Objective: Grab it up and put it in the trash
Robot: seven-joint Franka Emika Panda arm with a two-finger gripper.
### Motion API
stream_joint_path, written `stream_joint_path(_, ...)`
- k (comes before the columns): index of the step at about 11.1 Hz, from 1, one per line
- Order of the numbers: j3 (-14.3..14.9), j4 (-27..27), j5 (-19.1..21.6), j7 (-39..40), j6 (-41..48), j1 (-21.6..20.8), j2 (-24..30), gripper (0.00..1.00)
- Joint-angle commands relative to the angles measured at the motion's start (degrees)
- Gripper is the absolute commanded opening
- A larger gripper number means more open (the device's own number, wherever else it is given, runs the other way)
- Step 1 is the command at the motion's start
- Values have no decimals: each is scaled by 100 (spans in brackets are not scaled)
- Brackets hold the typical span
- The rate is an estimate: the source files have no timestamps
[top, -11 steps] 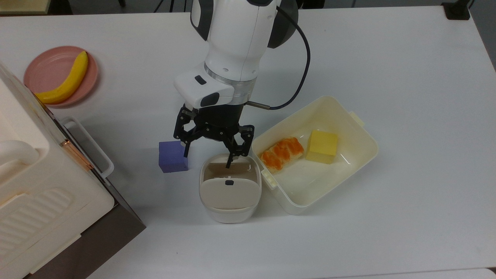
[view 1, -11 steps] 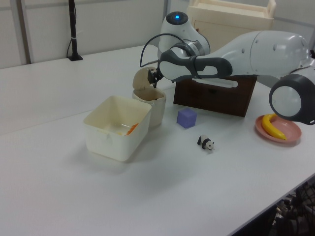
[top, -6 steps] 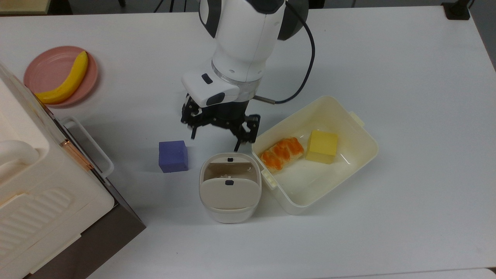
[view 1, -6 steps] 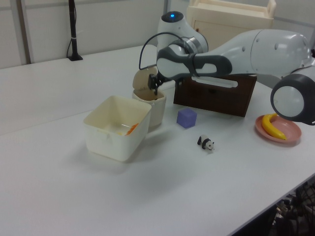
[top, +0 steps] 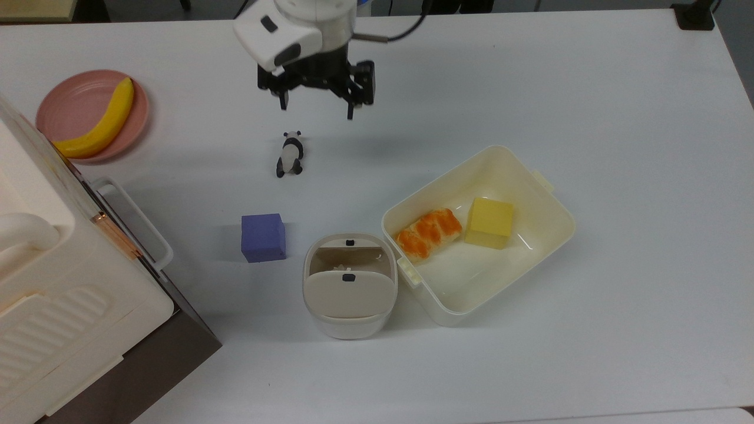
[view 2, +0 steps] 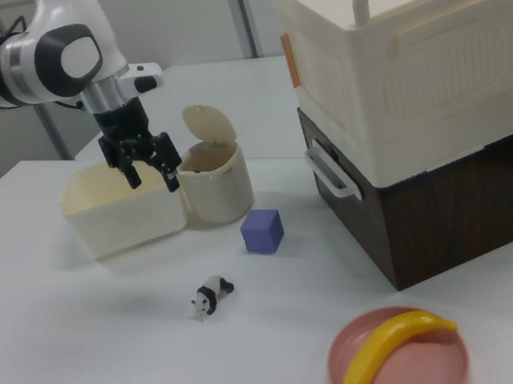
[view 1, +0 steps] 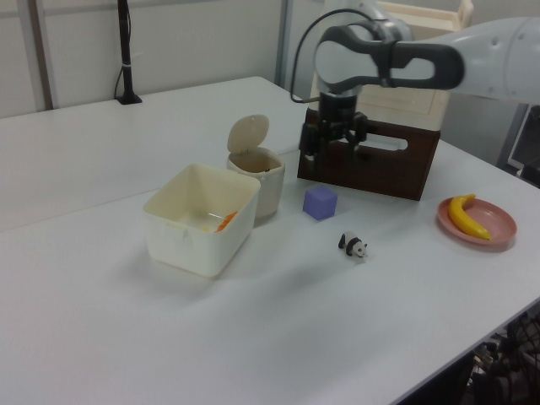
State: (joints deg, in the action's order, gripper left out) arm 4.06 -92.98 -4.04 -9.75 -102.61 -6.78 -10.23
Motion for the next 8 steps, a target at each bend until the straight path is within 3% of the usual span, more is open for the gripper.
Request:
stream_joint_path(1, 69, -494, 306, 280, -66, 221, 504, 100)
stream_joint_path(8, 51, -335, 352, 201, 513, 204, 478, 100)
